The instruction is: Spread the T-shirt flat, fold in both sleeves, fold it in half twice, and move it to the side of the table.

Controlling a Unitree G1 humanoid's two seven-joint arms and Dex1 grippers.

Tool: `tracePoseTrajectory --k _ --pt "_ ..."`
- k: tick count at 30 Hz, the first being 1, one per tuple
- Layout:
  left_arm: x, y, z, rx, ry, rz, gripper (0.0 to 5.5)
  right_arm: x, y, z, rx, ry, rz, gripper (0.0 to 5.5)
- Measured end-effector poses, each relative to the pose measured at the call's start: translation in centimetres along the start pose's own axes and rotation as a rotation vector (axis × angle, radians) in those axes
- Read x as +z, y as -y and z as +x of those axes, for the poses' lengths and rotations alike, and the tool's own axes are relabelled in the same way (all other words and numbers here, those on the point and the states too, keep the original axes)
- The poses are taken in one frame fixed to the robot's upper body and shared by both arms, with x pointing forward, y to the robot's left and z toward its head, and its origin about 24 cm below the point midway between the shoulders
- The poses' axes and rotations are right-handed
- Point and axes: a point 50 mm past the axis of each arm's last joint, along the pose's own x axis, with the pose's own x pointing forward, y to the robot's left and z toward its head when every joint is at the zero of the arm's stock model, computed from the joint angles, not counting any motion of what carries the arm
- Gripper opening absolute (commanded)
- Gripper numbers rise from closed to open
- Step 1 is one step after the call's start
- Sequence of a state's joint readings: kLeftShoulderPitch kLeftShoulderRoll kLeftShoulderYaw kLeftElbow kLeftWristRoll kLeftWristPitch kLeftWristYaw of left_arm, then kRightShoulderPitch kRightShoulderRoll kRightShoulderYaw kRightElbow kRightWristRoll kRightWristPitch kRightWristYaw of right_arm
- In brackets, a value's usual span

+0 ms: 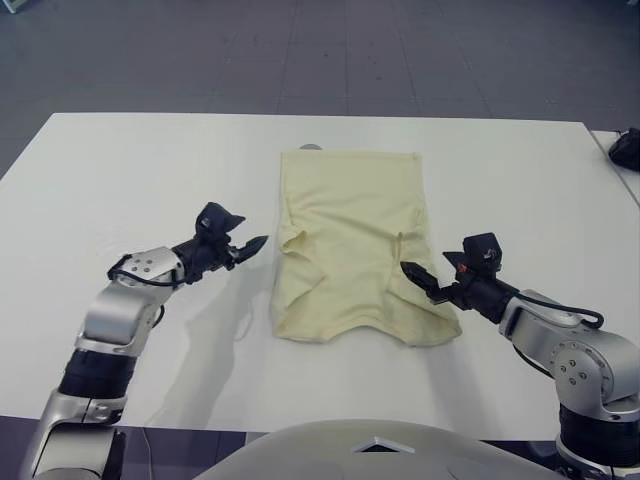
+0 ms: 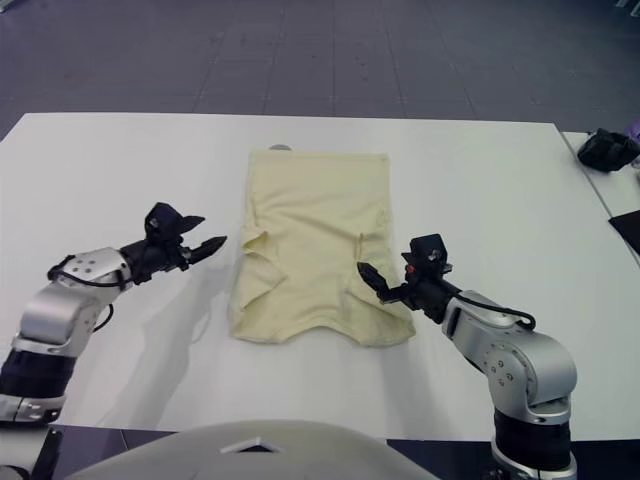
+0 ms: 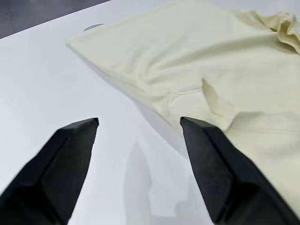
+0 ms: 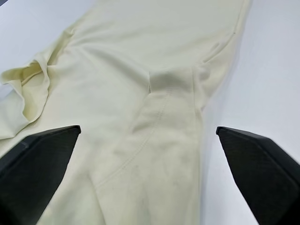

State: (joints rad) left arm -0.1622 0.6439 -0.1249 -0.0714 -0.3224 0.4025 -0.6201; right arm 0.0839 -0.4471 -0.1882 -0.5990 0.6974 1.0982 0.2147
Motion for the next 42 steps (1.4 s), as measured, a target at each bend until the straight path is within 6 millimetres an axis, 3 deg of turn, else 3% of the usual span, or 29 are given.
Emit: tracePoseTrajectory --k 9,14,17,23,26,29,31,33,36,39,40,42 --pt "-1.1 0.0 2.1 -0.032 -0.048 0.053 5.37 0.0 0.0 0.1 0.002 0.006 -0.001 5.4" --pt "0.2 0.5 4.5 -0.055 0.01 0.057 5.37 -0.2 -0.3 0.3 0.014 0.004 0.004 5.4" --pt "0.5 0.4 5.0 -0.067 0.004 0.078 5.37 -0.3 -0.2 0.3 0.007 0.003 0.0 5.4" --pt "-0.9 0.6 6.0 -0.084 -0.029 0.119 5.37 -0.3 -0.1 0.4 -0.001 0.004 -0.011 5.4" --pt "-0.6 0.8 5.6 -0.08 0.0 0.119 5.37 0.5 0.3 0.0 -0.003 0.065 -0.041 5.4" --pt "1.8 1.8 3.7 -0.124 0.142 0.196 5.37 1.8 1.1 -1.0 -0.006 0.155 -0.08 5.4" --pt "3.5 2.5 1.4 -0.149 0.232 0.256 5.37 2.3 2.1 -1.9 -0.051 0.183 -0.172 5.4" --pt "3.8 3.1 -0.7 -0.162 0.245 0.318 5.37 2.2 3.4 -2.9 -0.107 0.161 -0.292 5.4" --pt "1.8 3.7 -2.1 -0.174 0.154 0.352 5.37 0.1 4.4 -3.4 -0.122 0.067 -0.403 5.4" --pt "-1.5 4.1 -1.7 -0.171 0.044 0.35 5.37 -3.6 4.3 -2.8 -0.072 -0.064 -0.466 5.4" --pt "-2.7 4.4 -1.6 -0.181 0.005 0.355 5.37 -4.1 3.9 -2.7 -0.054 -0.061 -0.494 5.4" --pt "-3.1 4.8 -1.5 -0.192 0.017 0.405 5.37 -4.3 3.7 -2.4 -0.049 -0.052 -0.597 5.4"
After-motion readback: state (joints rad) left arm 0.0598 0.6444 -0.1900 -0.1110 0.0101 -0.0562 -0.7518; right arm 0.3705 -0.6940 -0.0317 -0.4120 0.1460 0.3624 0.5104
